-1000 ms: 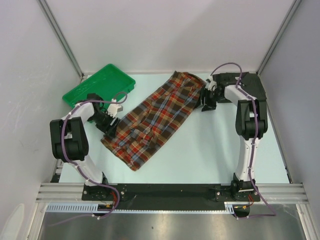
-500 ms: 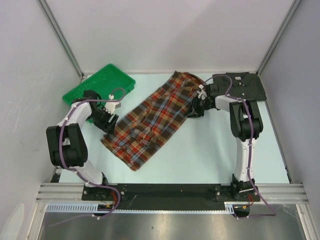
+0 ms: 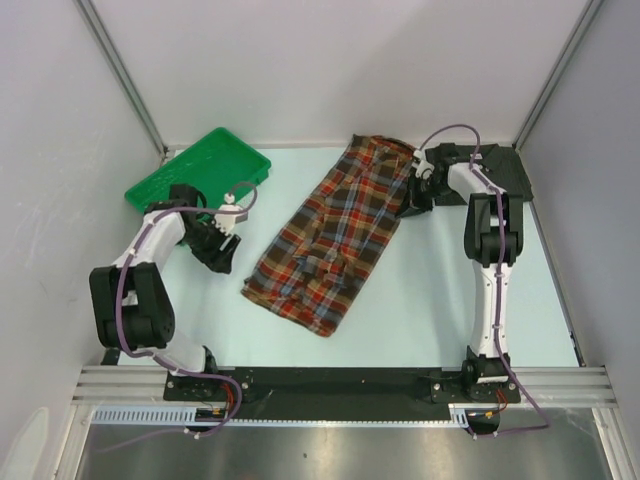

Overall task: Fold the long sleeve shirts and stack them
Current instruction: Fold the shirt

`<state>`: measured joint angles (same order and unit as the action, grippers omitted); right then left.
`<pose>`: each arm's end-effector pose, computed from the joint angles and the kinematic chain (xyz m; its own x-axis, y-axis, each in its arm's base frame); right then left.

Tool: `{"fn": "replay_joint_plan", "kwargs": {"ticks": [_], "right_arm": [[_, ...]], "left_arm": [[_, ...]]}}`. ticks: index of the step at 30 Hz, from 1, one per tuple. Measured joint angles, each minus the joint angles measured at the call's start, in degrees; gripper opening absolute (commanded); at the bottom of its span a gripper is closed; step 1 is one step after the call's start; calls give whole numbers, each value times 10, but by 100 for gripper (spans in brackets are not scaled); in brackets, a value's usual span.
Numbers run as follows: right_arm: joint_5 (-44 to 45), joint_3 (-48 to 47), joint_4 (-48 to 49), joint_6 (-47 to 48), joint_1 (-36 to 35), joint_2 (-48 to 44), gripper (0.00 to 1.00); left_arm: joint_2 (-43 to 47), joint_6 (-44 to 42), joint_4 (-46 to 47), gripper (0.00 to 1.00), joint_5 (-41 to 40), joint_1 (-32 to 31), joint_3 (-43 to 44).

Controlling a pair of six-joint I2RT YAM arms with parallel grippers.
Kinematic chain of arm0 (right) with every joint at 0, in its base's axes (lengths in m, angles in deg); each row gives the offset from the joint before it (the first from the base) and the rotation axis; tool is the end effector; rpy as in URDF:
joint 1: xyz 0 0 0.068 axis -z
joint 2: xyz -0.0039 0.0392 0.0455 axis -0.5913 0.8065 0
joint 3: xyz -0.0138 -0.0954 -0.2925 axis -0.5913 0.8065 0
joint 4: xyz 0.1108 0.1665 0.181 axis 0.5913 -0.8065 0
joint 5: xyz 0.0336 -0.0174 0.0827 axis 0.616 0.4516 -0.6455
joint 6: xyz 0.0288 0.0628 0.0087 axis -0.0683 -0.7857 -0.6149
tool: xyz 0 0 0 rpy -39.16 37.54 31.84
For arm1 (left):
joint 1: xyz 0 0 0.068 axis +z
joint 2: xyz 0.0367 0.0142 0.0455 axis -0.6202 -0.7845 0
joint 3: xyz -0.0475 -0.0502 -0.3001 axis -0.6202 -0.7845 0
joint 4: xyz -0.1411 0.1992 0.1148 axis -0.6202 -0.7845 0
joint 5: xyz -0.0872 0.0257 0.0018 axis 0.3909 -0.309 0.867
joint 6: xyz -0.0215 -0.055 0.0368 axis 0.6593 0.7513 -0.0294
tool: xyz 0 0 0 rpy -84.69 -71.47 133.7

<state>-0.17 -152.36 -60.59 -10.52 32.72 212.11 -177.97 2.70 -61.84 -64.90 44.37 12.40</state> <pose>0.5205 0.0659 0.1416 -0.9623 0.0273 -0.2708 -0.1448 0.7911 0.5943 0.2993 0.0106 0.2373 -0.6908 0.5944 -0.4118 0.6813 0.7257 -0.0954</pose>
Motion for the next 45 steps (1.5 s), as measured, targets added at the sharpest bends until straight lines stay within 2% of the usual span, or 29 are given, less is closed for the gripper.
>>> {"fn": "replay_joint_plan", "kwargs": {"ticks": [3, 5, 11, 15, 20, 21, 22, 25, 28, 32, 33, 34, 35, 36, 37, 39, 42, 45], "right_arm": [[10, -60, -46, 46, 5, 25, 55], [9, -48, -60, 65, 6, 9, 60], [-4, 120, -63, 79, 49, -94, 58], [-18, 174, -64, 71, 76, -119, 56], [-45, 205, -54, 52, 75, -128, 56], [-49, 210, -50, 48, 75, -129, 56], [-52, 213, -48, 45, 74, -130, 56], [-58, 221, -40, 42, 75, -133, 55], [-65, 229, -32, 40, 78, -135, 53], [-75, 238, -21, 32, 83, -136, 51], [-76, 240, -19, 31, 84, -136, 50], [-76, 240, -17, 30, 84, -136, 50], [-76, 240, -17, 28, 84, -136, 50], [-76, 240, -16, 27, 84, -136, 50], [-76, 240, -15, 27, 83, -136, 50], [-76, 233, -15, 23, 81, -131, 49], [-75, 216, -12, 18, 71, -122, 49], [-71, 184, 2, 17, 56, -105, 49]], "left_arm": [[0, -5, -6, 66, 12, -28, -13], [-1, -2, -5, 65, 23, -55, -20], [-59, 73, 26, 60, 79, -104, -16], [-133, 140, 52, 53, 87, -104, 24], [-198, 177, 77, 30, 87, -104, 76], [-202, 176, 73, 25, 87, -105, 76], [-204, 173, 68, 15, 87, -106, 75], [-199, 167, 64, 0, 98, -111, 47], [-164, 153, 62, 0, 118, -126, -12], [-118, 128, 43, 0, 128, -191, -85], [-108, 120, 37, 4, 129, -217, -99], [-101, 114, 29, 13, 129, -243, -111], [-96, 107, 21, 24, 128, -266, -119], [-93, 102, 15, 41, 128, -284, -125], [-93, 100, 9, 45, 129, -293, -126], [-93, 99, -16, 51, 137, -296, -124], [-93, 88, -41, 51, 140, -282, -120], [-101, 72, -58, 51, 136, -238, -110]]}}
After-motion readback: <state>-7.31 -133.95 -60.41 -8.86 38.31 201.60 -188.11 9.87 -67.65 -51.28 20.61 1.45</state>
